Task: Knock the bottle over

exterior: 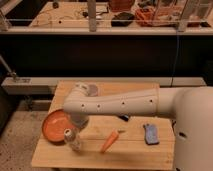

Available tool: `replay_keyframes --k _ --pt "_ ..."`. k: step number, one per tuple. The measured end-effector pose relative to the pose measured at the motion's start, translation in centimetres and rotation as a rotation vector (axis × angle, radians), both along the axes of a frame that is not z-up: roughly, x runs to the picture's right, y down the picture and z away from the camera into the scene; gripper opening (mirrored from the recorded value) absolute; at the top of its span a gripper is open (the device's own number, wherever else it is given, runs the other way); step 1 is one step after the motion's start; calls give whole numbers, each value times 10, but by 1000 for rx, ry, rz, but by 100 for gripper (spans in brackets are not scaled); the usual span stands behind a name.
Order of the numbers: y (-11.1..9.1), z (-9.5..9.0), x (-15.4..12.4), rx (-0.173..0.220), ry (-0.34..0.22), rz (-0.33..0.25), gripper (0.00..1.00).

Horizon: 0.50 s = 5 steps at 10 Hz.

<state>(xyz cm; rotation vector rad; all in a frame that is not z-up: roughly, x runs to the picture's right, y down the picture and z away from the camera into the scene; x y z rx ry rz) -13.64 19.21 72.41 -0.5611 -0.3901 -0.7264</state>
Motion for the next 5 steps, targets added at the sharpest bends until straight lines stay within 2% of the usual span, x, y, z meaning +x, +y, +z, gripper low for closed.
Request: replay_keyframes --k 5 --pt "6 -6 -22 11 -16 -17 1"
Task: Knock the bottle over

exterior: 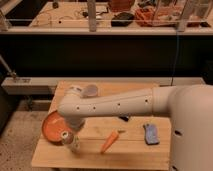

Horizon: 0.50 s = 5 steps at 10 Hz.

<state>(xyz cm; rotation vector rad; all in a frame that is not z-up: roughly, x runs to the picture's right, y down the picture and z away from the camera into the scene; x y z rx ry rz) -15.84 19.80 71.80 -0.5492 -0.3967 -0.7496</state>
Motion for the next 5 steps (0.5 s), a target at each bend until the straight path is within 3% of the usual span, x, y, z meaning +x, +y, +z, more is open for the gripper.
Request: replay_keyframes --k 5 --pt "6 -5 -13 3 -12 -16 1"
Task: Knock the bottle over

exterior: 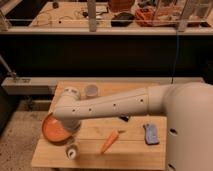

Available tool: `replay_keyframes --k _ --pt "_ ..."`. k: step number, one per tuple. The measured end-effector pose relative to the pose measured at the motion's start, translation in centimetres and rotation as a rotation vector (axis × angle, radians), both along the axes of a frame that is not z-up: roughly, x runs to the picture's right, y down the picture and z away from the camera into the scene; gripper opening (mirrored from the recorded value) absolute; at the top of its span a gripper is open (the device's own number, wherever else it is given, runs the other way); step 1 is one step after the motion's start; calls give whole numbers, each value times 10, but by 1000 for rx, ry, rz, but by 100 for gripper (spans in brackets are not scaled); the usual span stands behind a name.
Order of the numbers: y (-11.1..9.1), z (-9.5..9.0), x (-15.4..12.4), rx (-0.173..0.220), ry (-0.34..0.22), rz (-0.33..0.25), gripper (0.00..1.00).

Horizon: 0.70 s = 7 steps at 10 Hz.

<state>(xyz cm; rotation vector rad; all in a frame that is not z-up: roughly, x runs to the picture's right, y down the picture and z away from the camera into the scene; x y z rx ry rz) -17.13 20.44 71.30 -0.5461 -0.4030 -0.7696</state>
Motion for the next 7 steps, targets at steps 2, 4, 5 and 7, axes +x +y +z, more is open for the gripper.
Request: replay_keyframes --k 2,4,5,7 --pt "2 0 -5 1 -4 -8 1" --pt "5 -4 -10 1 -3 -6 1" --pt "5 -5 -11 2 -2 -8 1" --pt "7 -5 -13 2 0 -4 1"
